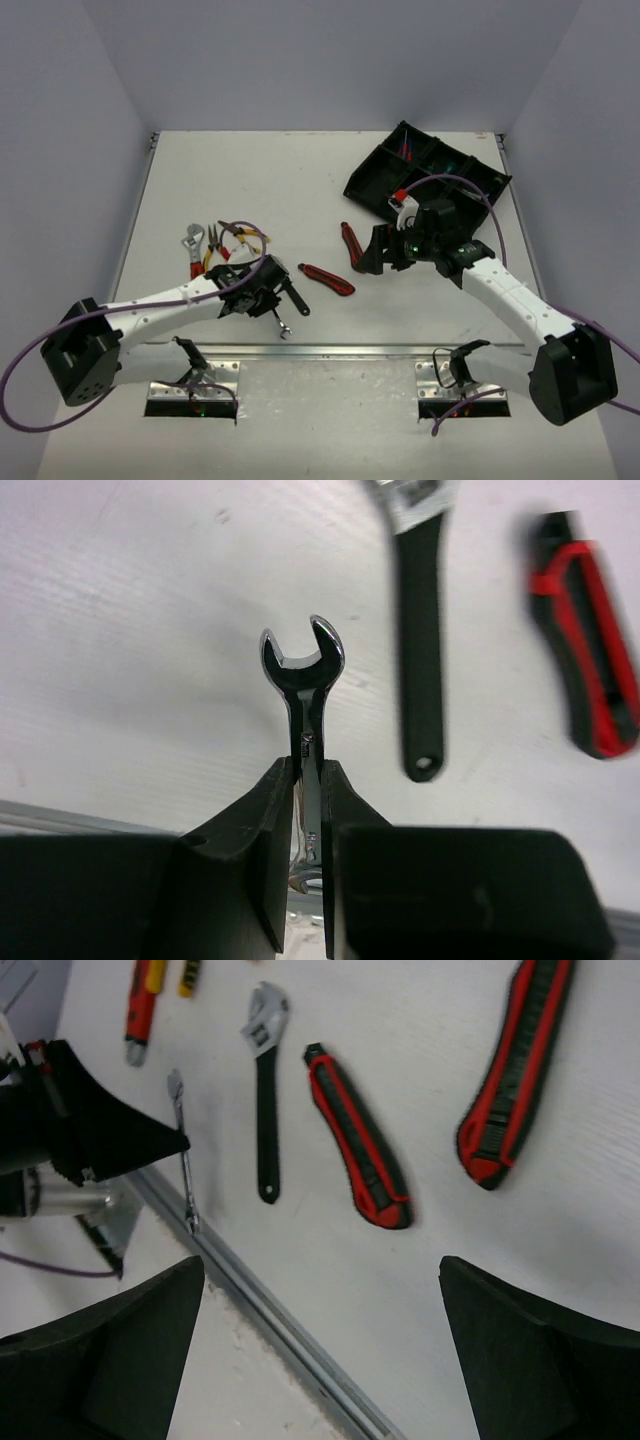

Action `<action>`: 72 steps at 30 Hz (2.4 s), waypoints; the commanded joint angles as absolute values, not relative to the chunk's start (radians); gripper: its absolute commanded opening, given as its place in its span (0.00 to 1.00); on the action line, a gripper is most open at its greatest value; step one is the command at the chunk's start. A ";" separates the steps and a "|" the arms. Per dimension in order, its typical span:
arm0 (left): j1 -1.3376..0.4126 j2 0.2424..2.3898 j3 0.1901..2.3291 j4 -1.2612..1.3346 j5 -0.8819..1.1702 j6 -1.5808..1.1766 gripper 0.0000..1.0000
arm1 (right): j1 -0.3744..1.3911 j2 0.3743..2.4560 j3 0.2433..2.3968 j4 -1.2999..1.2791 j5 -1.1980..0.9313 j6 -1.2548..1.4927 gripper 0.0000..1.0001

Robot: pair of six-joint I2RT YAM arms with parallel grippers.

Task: Sort the tools into containers

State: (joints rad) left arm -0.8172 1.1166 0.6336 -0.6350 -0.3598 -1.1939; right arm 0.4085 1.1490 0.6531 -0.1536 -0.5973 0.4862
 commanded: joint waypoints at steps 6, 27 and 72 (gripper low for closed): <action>-0.826 1.088 0.794 -0.429 -0.267 -1.006 0.00 | 0.741 1.278 0.589 0.369 -0.538 0.717 0.91; -0.826 0.986 0.841 -0.406 -0.351 -0.974 1.00 | 0.798 1.458 0.781 0.241 -0.350 0.772 0.00; -0.825 0.646 0.880 -0.735 -0.638 -0.514 1.00 | -0.229 2.183 2.026 -0.997 0.232 0.414 0.50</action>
State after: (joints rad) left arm -0.8219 0.6408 0.8825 -0.7818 -0.6429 -0.5274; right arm -0.2157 2.1952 1.9858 -0.9818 0.2078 0.4099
